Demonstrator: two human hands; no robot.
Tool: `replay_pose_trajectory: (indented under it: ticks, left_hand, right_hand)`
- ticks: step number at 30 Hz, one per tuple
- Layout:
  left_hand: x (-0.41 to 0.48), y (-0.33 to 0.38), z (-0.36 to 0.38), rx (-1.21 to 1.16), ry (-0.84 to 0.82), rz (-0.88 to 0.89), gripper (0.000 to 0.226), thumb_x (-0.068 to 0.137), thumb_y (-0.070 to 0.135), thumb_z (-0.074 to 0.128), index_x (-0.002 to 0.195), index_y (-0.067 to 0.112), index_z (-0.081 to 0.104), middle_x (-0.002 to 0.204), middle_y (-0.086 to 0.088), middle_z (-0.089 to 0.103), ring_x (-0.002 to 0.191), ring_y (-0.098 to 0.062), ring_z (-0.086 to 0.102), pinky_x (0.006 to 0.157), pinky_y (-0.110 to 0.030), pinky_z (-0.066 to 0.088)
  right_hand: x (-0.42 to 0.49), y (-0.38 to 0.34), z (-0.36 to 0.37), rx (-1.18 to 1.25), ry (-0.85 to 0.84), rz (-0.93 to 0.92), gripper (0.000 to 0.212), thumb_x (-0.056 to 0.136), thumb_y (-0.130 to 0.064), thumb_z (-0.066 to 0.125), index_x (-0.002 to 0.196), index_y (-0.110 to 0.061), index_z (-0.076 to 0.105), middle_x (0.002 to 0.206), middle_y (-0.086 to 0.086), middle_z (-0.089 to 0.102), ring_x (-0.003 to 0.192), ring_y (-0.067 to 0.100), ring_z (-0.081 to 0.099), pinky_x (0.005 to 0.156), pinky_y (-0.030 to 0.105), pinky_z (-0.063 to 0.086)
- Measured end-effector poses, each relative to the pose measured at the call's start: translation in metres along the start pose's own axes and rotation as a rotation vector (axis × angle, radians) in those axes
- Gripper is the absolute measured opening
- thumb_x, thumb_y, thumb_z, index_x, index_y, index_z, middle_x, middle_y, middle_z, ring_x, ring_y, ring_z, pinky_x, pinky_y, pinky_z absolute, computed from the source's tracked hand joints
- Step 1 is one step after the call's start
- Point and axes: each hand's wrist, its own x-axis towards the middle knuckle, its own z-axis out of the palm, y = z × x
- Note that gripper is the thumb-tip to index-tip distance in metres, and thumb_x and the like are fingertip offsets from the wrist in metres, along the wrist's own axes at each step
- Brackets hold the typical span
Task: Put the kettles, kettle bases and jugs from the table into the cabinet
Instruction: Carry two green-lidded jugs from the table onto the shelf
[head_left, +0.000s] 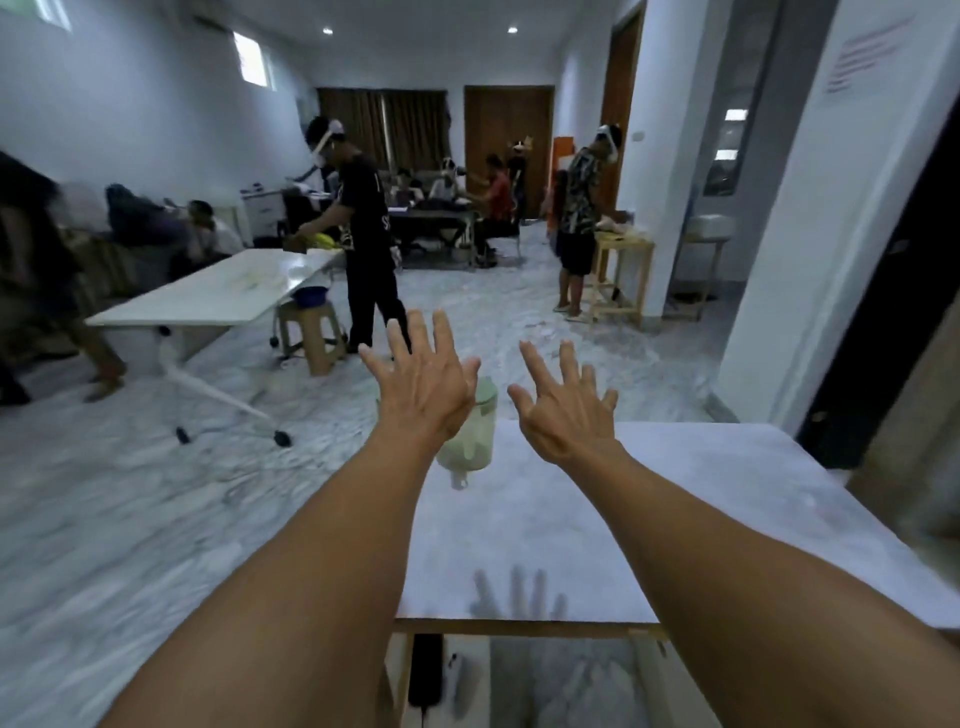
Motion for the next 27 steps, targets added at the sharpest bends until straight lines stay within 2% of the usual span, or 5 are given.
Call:
replay_pose_trajectory:
  ticks: [5, 9, 13, 19, 27]
  left_hand:
    - [0.035, -0.047, 0.068, -0.012, -0.099, -0.198, 0.064, 0.100, 0.049, 0.038, 0.150, 0.010, 0.023, 0.158, -0.017, 0.019, 0.144, -0.037, 0.020, 0.110, -0.068, 0.013]
    - [0.066, -0.072, 0.128, -0.039, -0.198, -0.326, 0.060, 0.098, 0.047, 0.043, 0.142, 0.007, 0.031, 0.146, -0.015, 0.034, 0.134, -0.036, 0.036, 0.107, -0.066, 0.023]
    - [0.094, -0.087, 0.180, -0.161, -0.257, -0.494, 0.060, 0.097, 0.044, 0.048, 0.139, 0.004, 0.033, 0.139, -0.015, 0.039, 0.129, -0.036, 0.040, 0.106, -0.059, 0.031]
    - [0.120, -0.101, 0.239, -0.427, -0.242, -0.749, 0.063, 0.095, 0.036, 0.059, 0.136, -0.004, 0.033, 0.138, -0.021, 0.041, 0.127, -0.039, 0.042, 0.101, -0.046, 0.039]
    - [0.137, -0.109, 0.266, -0.571, -0.248, -0.960, 0.042, 0.102, 0.028, 0.043, 0.130, -0.003, 0.039, 0.129, -0.024, 0.054, 0.118, -0.041, 0.054, 0.096, -0.047, 0.047]
  right_hand:
    - [0.054, -0.016, 0.077, 0.070, -0.166, 0.032, 0.063, 0.100, -0.056, 0.026, 0.156, -0.034, 0.007, 0.166, 0.004, 0.000, 0.148, 0.039, 0.016, 0.113, 0.063, 0.019]
    - [0.103, -0.018, 0.129, 0.166, -0.243, 0.155, 0.066, 0.098, -0.056, 0.038, 0.149, -0.015, 0.027, 0.157, 0.008, 0.028, 0.136, 0.040, 0.036, 0.106, 0.055, 0.035]
    - [0.144, -0.021, 0.177, 0.353, -0.309, 0.342, 0.070, 0.089, -0.059, 0.054, 0.135, -0.008, 0.039, 0.137, 0.013, 0.050, 0.126, 0.038, 0.048, 0.099, 0.048, 0.044]
    - [0.178, -0.022, 0.229, 0.480, -0.344, 0.571, 0.076, 0.080, -0.064, 0.063, 0.128, -0.008, 0.046, 0.127, 0.015, 0.060, 0.116, 0.037, 0.058, 0.089, 0.040, 0.047]
    - [0.194, -0.022, 0.252, 0.584, -0.305, 0.530, 0.048, 0.094, -0.047, 0.055, 0.122, -0.009, 0.057, 0.123, 0.018, 0.063, 0.115, 0.039, 0.058, 0.094, 0.039, 0.046]
